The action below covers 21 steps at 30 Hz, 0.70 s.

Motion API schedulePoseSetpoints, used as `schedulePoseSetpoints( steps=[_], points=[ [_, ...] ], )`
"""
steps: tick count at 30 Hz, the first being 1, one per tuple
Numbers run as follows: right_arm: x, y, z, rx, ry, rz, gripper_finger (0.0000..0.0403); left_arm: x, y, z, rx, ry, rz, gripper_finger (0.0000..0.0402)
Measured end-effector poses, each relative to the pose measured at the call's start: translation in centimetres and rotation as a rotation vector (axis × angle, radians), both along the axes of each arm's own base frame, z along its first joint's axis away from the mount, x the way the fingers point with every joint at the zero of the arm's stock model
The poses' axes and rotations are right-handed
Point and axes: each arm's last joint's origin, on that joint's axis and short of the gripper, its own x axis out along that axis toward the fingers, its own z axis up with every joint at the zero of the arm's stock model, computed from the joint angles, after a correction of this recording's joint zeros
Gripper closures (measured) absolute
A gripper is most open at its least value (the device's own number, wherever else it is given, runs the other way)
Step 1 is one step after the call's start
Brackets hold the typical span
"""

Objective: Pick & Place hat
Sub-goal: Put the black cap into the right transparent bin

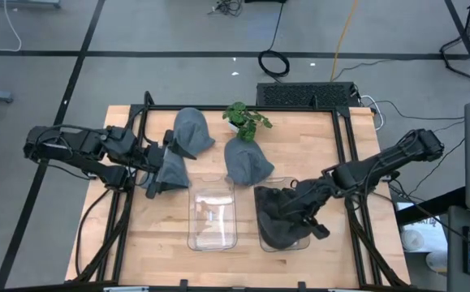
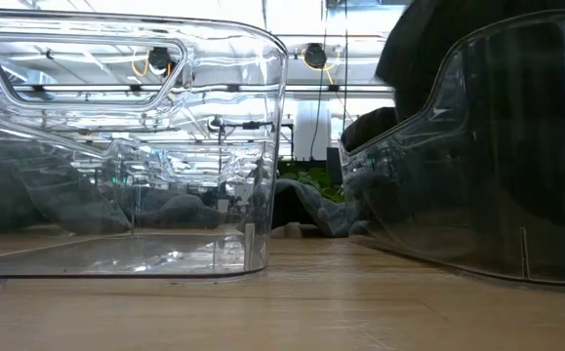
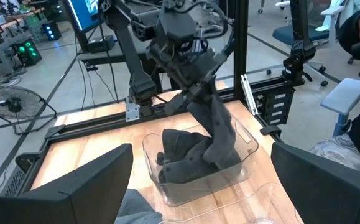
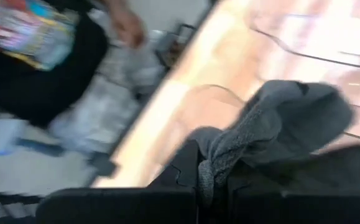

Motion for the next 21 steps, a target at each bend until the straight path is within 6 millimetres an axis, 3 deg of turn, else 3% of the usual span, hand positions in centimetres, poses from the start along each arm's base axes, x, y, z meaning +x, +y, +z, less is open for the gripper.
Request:
schedulePoseSetpoints(
  steps=[10, 21],
  points=[
    [0.1, -0.4, -2.3, -0.147, -0.104, -0.023, 0.0396, 0.0, 0.0, 0.0, 0.000, 0.000, 0.000, 0.0011],
    [0.2, -1.6, -3.6, -0.473, -0.191, -0.263, 0.0381, 0.0, 0.0, 0.0, 0.000, 0.000, 0.000, 0.0011]
  ],
)
